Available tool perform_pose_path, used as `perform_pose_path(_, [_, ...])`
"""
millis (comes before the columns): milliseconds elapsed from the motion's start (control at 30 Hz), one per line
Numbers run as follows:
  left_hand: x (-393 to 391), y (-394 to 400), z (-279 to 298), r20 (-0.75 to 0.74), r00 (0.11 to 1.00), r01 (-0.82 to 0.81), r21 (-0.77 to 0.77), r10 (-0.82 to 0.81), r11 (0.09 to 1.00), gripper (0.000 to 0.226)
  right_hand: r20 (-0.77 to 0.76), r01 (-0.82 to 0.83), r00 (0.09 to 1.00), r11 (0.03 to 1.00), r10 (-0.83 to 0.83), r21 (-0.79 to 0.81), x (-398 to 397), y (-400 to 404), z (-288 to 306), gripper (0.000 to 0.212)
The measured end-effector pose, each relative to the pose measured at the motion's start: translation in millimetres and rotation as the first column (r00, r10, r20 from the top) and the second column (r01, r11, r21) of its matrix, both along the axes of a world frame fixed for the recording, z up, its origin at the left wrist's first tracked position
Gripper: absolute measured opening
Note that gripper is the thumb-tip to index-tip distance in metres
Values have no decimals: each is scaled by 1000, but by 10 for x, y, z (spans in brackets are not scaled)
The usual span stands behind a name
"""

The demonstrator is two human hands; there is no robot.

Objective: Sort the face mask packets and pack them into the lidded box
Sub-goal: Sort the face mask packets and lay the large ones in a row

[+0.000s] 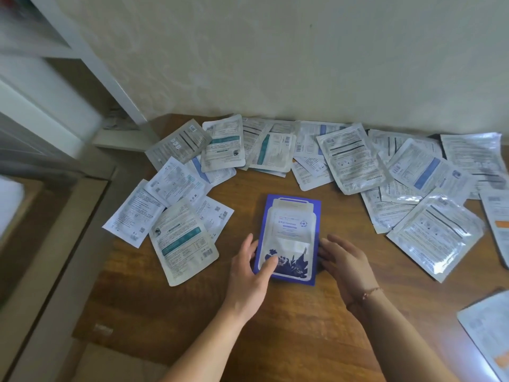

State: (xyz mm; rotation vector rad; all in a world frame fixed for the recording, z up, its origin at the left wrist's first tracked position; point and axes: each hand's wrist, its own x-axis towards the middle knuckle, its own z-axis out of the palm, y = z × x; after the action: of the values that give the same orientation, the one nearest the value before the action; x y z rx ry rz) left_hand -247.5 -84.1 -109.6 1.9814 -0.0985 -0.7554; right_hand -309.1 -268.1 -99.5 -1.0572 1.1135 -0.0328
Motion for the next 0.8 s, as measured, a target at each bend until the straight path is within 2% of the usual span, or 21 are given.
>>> perform_pose_path(67, [82,170,45,116,990,66,96,-77,993,82,-13,7,1000,1000,-7,-29,-29,-11,16,47])
perform_pose_path(133, [258,483,24,392,908,20,317,-150,948,76,-100,-62,994,960,36,-274,-88,31,85,40])
perform_pose_path(167, [371,675,3,485,849,-28,440,-211,897,75,-143,-111,988,900,55,-421,-99,96,156,36])
perform_pose_path(200, [473,864,-19,501,817,-49,552,-285,832,77,-144,-139,987,839,73,-526,-92,198,237,33])
perform_pose_path(233, [541,1036,-46,452,818,-22,642,-355,766,81,-99,-145,989,797,108,-586,-56,331,329,28])
perform_pose_path(300, [545,1296,-119,320,823,100,732,-469,674,87,-1,-220,961,763,276,-608,107,664,420,19])
perform_pose_path(400, [286,1500,-222,267,808,177,741,-525,648,84,-59,-535,802,670,594,-515,428,1214,293,24])
perform_pose_path(467, [51,1549,-209,259,828,170,728,-497,664,80,-177,-697,684,564,707,-442,589,1484,140,32])
perform_pose_path(533, [-140,1576,-198,253,850,155,719,-463,678,80,-257,-735,663,545,703,-405,710,1615,52,31])
perform_pose_path(600, [-265,1609,-212,240,866,155,705,-439,692,83,-297,-724,687,588,663,-361,800,1660,9,29])
perform_pose_path(667, [-345,1642,-244,253,870,153,676,-422,721,87,-330,-776,630,563,703,-284,880,1706,28,22])
perform_pose_path(800, [-395,1614,-221,283,891,123,603,-356,788,97,-494,-930,347,223,797,-294,958,1810,-25,13])
